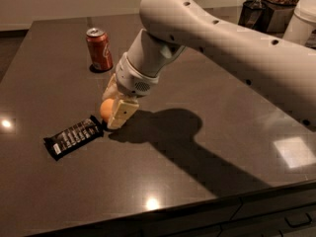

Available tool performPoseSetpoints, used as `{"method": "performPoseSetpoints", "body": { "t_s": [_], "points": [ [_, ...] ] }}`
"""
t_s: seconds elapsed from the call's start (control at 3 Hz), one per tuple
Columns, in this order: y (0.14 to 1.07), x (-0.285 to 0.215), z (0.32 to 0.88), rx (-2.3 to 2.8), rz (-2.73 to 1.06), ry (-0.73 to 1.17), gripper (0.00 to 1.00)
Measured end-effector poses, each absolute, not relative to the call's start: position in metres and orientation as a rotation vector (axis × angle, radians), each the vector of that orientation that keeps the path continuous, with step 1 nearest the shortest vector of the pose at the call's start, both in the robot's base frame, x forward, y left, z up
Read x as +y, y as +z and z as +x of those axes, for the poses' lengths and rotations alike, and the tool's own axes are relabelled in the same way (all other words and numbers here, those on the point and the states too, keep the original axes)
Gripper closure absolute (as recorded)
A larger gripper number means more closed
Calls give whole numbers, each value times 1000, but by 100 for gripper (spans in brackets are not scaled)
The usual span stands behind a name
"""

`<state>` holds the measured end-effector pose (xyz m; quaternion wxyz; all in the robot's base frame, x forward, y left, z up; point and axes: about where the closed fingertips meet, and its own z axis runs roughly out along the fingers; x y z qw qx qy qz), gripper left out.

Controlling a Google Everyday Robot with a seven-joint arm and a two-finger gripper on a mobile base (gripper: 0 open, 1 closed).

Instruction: Move orange near rxbar chocolate

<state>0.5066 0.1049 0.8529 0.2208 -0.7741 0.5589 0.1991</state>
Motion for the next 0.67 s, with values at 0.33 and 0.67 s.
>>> {"method": "performPoseSetpoints", "body": {
  "t_s": [0.33, 0.67],
  "points": [
    [853, 106, 506, 1544, -2142, 551, 0],
    [853, 106, 506, 1544, -2142, 551, 0]
  ]
}}
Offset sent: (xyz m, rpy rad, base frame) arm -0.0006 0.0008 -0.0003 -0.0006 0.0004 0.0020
